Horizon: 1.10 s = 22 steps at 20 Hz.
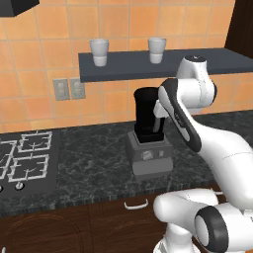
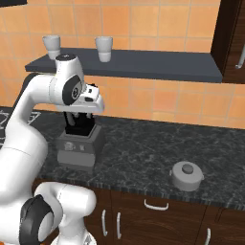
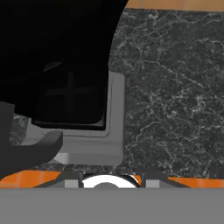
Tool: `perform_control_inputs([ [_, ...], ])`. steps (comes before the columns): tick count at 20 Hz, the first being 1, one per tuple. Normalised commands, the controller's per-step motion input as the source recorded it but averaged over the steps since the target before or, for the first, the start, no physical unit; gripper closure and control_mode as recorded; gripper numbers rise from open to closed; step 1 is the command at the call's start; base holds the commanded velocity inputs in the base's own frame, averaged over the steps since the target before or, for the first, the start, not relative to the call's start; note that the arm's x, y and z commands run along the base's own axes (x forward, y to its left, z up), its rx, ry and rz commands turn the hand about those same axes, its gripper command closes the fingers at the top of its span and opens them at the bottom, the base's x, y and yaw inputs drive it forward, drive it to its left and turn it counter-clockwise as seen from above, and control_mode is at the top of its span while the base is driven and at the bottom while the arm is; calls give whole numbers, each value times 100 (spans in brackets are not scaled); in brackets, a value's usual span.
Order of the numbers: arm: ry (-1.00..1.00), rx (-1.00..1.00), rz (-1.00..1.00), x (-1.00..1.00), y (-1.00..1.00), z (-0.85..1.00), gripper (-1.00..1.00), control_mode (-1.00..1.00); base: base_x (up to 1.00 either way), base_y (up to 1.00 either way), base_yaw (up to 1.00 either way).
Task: Close the lid blender by securely placing the lid on top.
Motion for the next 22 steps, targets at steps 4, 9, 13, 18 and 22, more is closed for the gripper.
perform_control_inputs([
  [4, 2, -1, 0, 4, -6, 1, -100, -100, 0, 0, 0],
  [9, -14, 3, -23, -22, -94, -6, -100, -100, 0, 0, 0],
  [13, 0, 0, -67, 0, -83, -58, -100, -100, 0, 0, 0],
  [18, 4, 0, -73, 3, -81, -71, -100, -100, 0, 0, 0],
  [22, 3, 1, -66, 4, -94, -23, -100, -100, 0, 0, 0],
])
